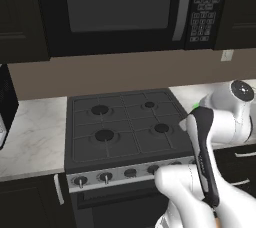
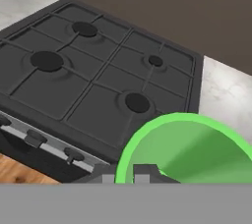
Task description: Pick the cup and bowl from the counter and place them on the counter next to the sink.
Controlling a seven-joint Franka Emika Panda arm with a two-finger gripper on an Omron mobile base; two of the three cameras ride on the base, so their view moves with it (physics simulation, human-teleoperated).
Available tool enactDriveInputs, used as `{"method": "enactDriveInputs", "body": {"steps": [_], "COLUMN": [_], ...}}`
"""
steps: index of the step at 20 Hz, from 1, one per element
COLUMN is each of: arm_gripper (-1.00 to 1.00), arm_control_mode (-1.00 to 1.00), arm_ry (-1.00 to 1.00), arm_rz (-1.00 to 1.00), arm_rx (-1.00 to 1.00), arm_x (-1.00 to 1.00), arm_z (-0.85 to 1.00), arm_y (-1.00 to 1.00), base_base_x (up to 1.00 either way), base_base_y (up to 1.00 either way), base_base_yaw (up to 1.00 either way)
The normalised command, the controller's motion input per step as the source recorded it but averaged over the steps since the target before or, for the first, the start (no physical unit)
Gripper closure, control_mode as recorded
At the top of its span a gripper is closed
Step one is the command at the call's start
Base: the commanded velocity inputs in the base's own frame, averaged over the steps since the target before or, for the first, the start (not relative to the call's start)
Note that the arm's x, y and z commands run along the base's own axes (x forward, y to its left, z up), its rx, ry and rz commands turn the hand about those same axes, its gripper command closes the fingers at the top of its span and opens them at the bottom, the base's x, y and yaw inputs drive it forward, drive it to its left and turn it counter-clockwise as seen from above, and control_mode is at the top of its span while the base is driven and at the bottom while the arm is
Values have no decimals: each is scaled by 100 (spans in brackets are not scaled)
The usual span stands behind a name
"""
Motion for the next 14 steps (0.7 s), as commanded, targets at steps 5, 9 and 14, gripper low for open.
{"method": "enactDriveInputs", "body": {"steps": [5, 9, 14], "arm_gripper": [100, 100, 100], "arm_control_mode": [-100, -100, -100], "arm_ry": [0, 0, 0], "arm_rz": [4, 6, 0], "arm_rx": [0, 0, 0], "arm_x": [-65, -58, -7], "arm_z": [21, 4, 0], "arm_y": [41, 28, 4], "base_base_x": [0, 0, 0], "base_base_y": [0, 0, 0], "base_base_yaw": [0, 0, 0]}}
